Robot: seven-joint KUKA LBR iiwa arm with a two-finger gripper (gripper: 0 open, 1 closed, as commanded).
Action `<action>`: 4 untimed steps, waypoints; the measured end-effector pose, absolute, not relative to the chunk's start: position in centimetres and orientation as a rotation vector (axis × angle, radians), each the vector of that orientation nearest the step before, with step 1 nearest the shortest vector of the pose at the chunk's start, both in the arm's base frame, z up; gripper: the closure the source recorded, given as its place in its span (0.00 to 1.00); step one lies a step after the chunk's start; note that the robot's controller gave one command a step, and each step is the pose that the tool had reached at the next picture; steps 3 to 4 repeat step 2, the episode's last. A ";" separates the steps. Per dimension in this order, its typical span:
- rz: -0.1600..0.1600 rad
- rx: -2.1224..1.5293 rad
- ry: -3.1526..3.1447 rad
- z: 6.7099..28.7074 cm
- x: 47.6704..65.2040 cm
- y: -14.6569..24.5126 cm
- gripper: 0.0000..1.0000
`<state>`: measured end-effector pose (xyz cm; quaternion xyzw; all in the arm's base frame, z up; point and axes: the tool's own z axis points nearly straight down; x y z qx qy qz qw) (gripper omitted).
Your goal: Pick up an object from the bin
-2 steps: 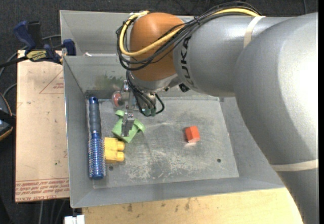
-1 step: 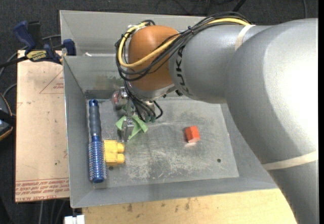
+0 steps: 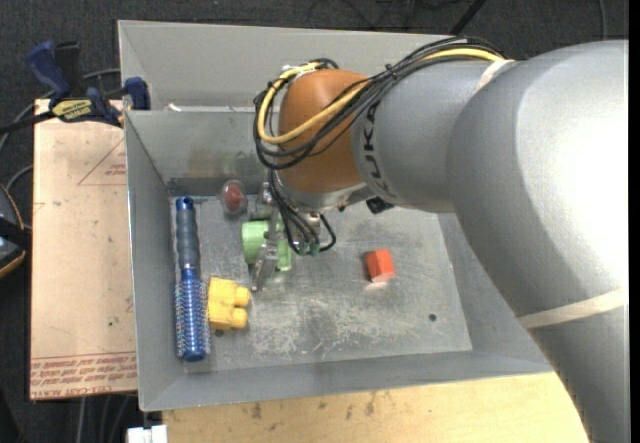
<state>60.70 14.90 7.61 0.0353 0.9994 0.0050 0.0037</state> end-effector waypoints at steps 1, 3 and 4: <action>0.016 0.113 3.128 7.8 60.8 14.9 1.00; 0.005 -0.131 3.127 22.0 61.7 16.1 1.00; 0.005 -0.131 3.127 22.0 61.7 16.1 1.00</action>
Offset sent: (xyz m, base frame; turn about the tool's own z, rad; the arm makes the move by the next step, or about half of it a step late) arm 0.0000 0.0000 0.0000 0.0000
